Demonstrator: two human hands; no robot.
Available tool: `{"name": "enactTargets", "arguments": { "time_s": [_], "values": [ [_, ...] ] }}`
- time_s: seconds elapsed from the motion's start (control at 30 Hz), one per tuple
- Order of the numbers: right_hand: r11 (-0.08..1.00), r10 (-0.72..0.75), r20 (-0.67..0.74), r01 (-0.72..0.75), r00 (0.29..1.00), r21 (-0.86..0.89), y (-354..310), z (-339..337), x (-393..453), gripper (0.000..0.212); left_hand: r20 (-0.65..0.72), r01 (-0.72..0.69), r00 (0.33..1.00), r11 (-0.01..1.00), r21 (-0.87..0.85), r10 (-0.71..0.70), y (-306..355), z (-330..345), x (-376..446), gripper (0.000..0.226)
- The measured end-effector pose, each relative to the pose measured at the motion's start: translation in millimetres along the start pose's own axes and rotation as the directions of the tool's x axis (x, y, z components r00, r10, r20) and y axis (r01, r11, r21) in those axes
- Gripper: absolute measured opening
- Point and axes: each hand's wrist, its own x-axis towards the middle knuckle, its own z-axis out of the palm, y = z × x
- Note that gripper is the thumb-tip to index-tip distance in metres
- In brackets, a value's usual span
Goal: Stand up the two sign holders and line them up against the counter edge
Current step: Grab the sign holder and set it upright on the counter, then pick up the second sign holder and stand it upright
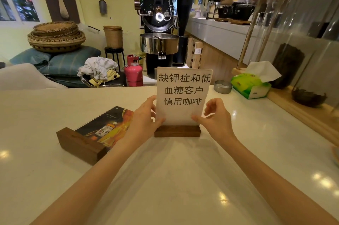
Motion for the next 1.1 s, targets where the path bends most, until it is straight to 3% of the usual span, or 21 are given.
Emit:
{"name": "enactTargets", "arguments": {
  "time_s": [0.1, 0.2, 0.27, 0.33, 0.43, 0.53, 0.63, 0.7, 0.87, 1.1],
  "values": [
    [0.993, -0.098, -0.142, 0.106, 0.985, 0.051, -9, 5, -20, 0.031, 0.147, 0.094, 0.985, 0.996, 0.009, -0.095, 1, -19, 1, 0.052],
    [0.981, -0.119, -0.01, 0.119, 0.993, 0.153, -26, 20, -35, 0.017, 0.295, 0.179, 0.941, 0.984, -0.014, -0.167, -2, -48, 0, 0.041],
    [0.968, 0.016, 0.152, -0.054, 0.988, 0.246, -41, 36, -39, 0.011, 0.345, 0.183, 0.922, 0.983, 0.003, -0.173, -5, -71, 1, 0.033],
    [0.898, 0.18, 0.369, -0.306, 0.912, 0.317, -56, 56, -41, 0.005, 0.361, 0.137, 0.92, 0.989, 0.063, -0.151, -11, -94, 4, 0.029],
    [0.801, 0.334, 0.598, -0.554, 0.728, 0.228, -73, 84, -43, 0.01, 0.366, 0.088, 0.919, 0.98, 0.179, -0.149, -30, -122, 7, 0.025],
    [0.696, 0.415, 0.699, -0.698, 0.583, 0.168, -82, 109, -45, 0.013, 0.328, 0.154, 0.911, 0.944, 0.292, -0.25, -57, -140, 11, 0.032],
    [0.603, 0.456, 0.735, -0.782, 0.502, 0.16, -84, 129, -48, 0.023, 0.327, 0.248, 0.863, 0.885, 0.394, -0.386, -82, -151, 10, 0.047],
    [0.574, 0.484, 0.716, -0.8, 0.503, 0.174, -82, 138, -52, 0.034, 0.348, 0.281, 0.824, 0.856, 0.434, -0.447, -95, -155, 9, 0.057],
    [0.6, 0.489, 0.686, -0.779, 0.539, 0.184, -83, 152, -60, 0.028, 0.394, 0.347, 0.769, 0.846, 0.404, -0.504, -112, -155, 10, 0.063],
    [0.609, 0.487, 0.628, -0.751, 0.607, 0.253, -82, 164, -61, 0.029, 0.399, 0.387, 0.771, 0.863, 0.326, -0.496, -118, -154, 13, 0.055]
  ]
}}
